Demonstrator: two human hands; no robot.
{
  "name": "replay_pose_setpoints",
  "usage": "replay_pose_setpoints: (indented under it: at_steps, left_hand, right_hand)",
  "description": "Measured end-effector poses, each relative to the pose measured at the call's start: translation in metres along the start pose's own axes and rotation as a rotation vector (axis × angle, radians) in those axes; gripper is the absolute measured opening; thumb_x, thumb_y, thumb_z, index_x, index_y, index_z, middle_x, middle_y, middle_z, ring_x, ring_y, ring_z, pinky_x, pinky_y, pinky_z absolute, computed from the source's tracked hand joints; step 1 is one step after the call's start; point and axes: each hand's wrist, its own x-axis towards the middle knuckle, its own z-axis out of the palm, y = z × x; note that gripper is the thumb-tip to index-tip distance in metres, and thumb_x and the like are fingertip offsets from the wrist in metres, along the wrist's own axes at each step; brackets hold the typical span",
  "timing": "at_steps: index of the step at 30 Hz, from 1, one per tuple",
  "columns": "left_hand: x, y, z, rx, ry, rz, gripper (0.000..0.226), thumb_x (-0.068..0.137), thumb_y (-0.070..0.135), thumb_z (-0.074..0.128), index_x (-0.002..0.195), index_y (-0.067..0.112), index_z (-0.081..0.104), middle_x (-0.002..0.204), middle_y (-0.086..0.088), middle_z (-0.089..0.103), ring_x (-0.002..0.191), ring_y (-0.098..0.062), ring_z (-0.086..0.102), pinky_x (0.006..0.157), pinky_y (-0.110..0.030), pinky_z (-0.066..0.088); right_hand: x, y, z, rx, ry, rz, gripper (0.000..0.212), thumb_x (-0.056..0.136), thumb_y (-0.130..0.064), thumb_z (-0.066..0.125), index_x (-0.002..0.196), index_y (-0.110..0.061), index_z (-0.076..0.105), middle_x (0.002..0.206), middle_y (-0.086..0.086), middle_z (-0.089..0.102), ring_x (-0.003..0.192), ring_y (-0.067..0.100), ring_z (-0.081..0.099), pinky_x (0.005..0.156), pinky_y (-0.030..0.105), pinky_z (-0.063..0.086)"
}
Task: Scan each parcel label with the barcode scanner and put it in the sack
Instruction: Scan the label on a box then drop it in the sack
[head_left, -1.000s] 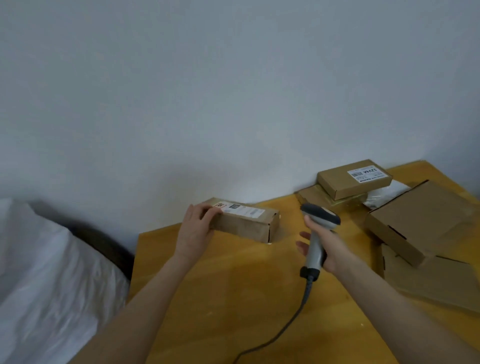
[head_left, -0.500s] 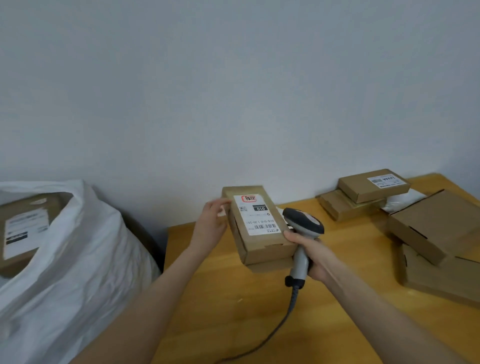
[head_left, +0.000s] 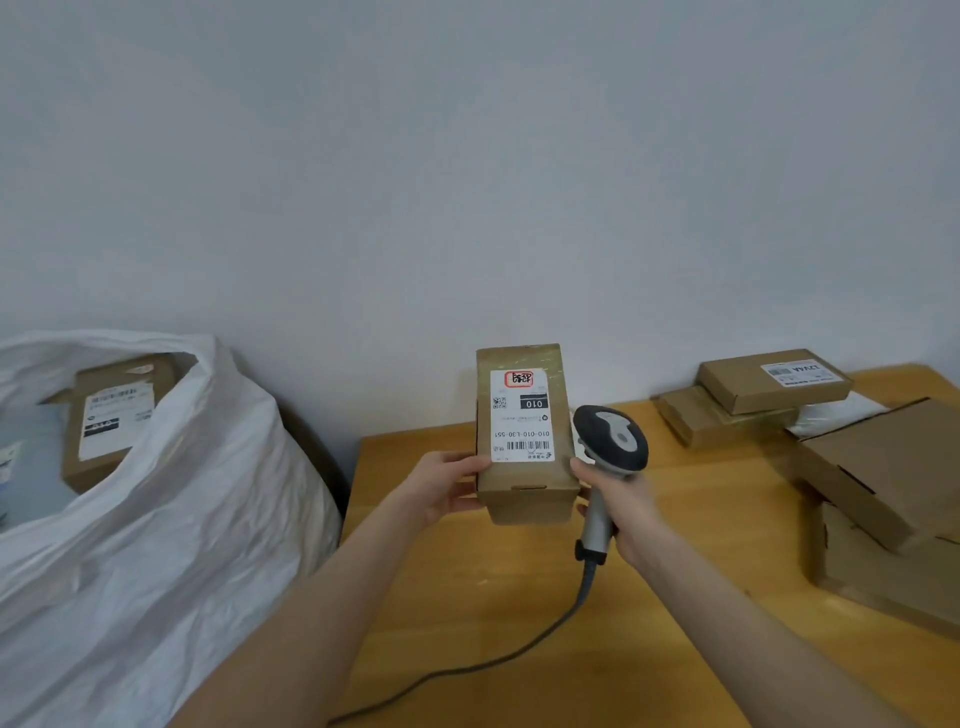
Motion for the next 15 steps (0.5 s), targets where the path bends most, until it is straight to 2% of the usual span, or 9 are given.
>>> replay_pose_setpoints:
  at_steps: [2, 5, 8, 12, 15]
  left_hand:
    - [0.002, -0.003, -0.001, 0.025, 0.043, 0.058, 0.032, 0.087, 0.011, 0.068, 0.117, 0.009, 0.057, 0.111, -0.008, 0.068, 0.102, -0.025, 0.066, 0.087, -0.043, 0.056]
    - [0.004, -0.007, -0.005, 0.079, 0.105, 0.143, 0.040, 0.088, 0.010, 0.066, 0.126, 0.010, 0.055, 0.117, -0.004, 0.065, 0.105, -0.020, 0.063, 0.083, -0.036, 0.055]
    - [0.009, -0.016, -0.009, 0.079, 0.166, 0.176, 0.045, 0.088, 0.009, 0.066, 0.130, 0.010, 0.053, 0.122, -0.005, 0.063, 0.108, -0.021, 0.061, 0.084, -0.034, 0.055]
    - [0.013, -0.025, -0.010, 0.084, 0.241, 0.190, 0.050, 0.086, 0.009, 0.068, 0.133, 0.011, 0.051, 0.124, -0.005, 0.062, 0.112, -0.023, 0.060, 0.093, -0.040, 0.054]
    - [0.014, -0.028, -0.009, 0.060, 0.274, 0.195, 0.050, 0.087, 0.008, 0.067, 0.134, 0.011, 0.050, 0.125, -0.005, 0.061, 0.112, -0.023, 0.059, 0.093, -0.040, 0.053]
  right_hand:
    - [-0.009, -0.001, -0.002, -0.029, 0.019, -0.018, 0.012, 0.085, -0.014, 0.073, 0.091, -0.010, 0.064, 0.079, 0.007, 0.068, 0.068, 0.020, 0.061, 0.065, 0.033, 0.052]
    - [-0.033, 0.000, -0.003, -0.085, -0.035, -0.009, 0.010, 0.087, -0.013, 0.070, 0.082, -0.006, 0.064, 0.058, 0.008, 0.061, 0.049, 0.016, 0.052, 0.053, 0.028, 0.045]
    - [-0.058, 0.005, 0.002, -0.161, -0.100, -0.021, 0.010, 0.086, -0.011, 0.068, 0.082, -0.003, 0.064, 0.055, 0.008, 0.058, 0.045, 0.014, 0.049, 0.049, 0.028, 0.042]
    - [-0.079, 0.011, 0.008, -0.220, -0.131, -0.031, 0.014, 0.086, -0.012, 0.069, 0.076, -0.003, 0.065, 0.053, 0.009, 0.059, 0.044, 0.015, 0.050, 0.049, 0.028, 0.042]
    - [-0.085, 0.013, 0.009, -0.258, -0.135, -0.021, 0.018, 0.086, -0.012, 0.068, 0.071, -0.003, 0.064, 0.052, 0.009, 0.059, 0.044, 0.016, 0.050, 0.051, 0.029, 0.041]
